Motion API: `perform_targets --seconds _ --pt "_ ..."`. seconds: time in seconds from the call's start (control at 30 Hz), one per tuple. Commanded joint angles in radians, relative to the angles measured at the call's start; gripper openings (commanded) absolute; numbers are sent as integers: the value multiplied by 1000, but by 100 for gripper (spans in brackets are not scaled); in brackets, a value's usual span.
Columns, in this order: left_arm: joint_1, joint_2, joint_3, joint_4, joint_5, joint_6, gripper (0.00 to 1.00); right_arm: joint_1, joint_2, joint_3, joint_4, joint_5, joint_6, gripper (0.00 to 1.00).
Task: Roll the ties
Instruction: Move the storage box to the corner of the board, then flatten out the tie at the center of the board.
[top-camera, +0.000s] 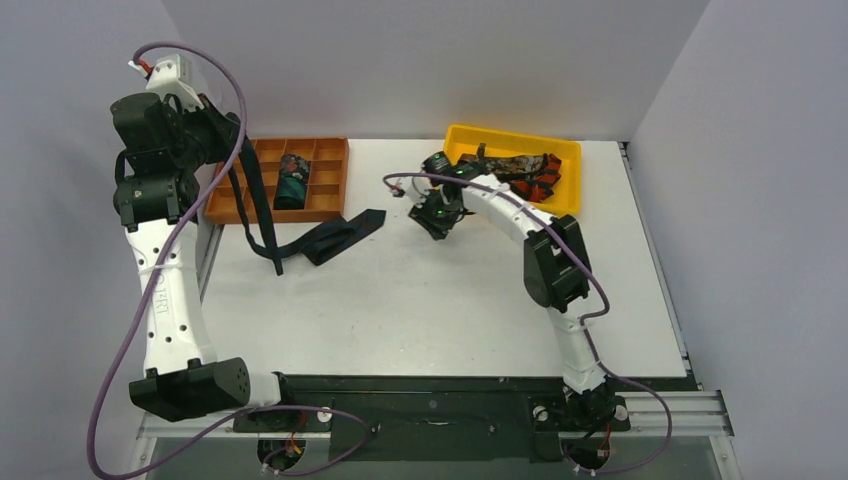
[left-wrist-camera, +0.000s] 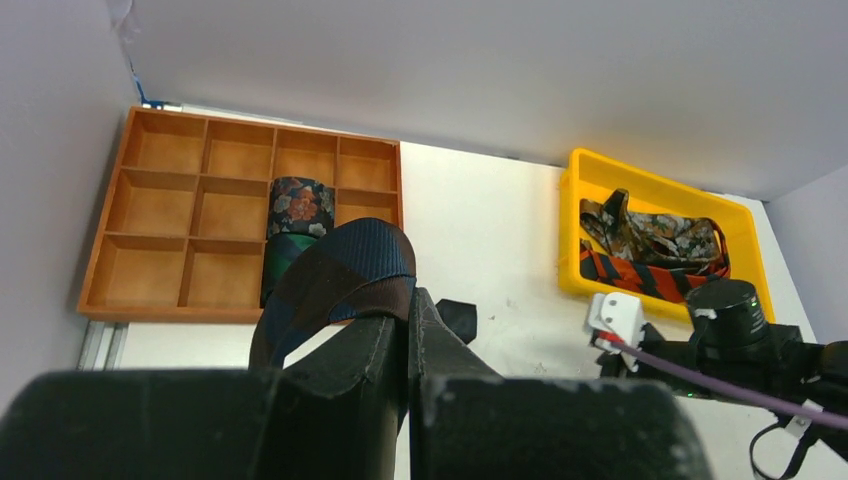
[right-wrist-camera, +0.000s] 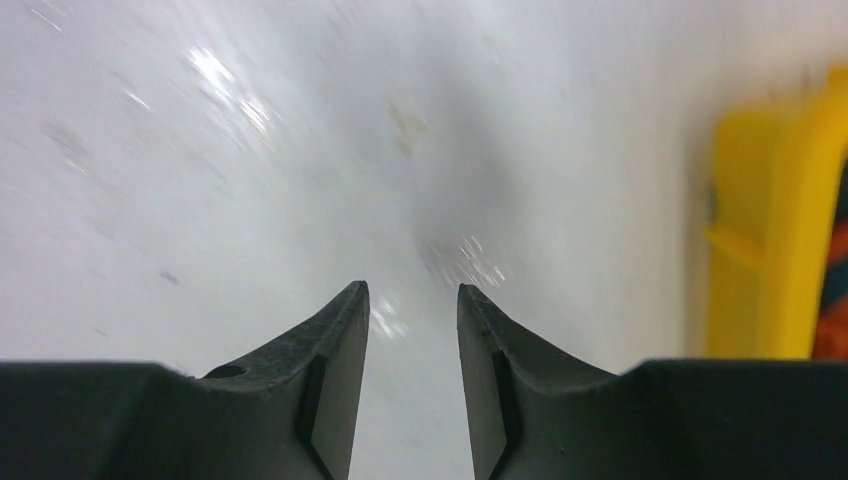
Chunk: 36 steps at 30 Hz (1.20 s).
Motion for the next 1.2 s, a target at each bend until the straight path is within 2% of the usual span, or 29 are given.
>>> perform_targets --seconds 0.0,0.1,0.27,0.37,0.47,0.5,0.7,0.9,1.17 --pt "6 -42 -24 -2 29 37 0 109 45 131 170 -95 220 35" --pt "6 -56 -37 -23 29 54 0 142 108 192 263 -103 391 35" --pt "6 -86 -77 -36 22 70 0 163 144 170 481 -57 574 37" --pt "7 -94 -90 -46 19 74 0 167 190 184 579 -19 769 33" --pt "6 -97 -93 -53 18 79 0 156 236 185 687 -83 962 25" --pt "6 -99 -93 -56 16 79 0 153 241 180 748 -101 1048 24" --pt "6 -99 -95 -82 7 99 0 167 288 180 962 -192 1275 21" --pt "6 -96 -96 -98 -6 113 0 164 367 197 939 -163 1331 13" --pt "7 -95 -97 -108 -3 122 0 131 325 -6 808 -147 1360 5"
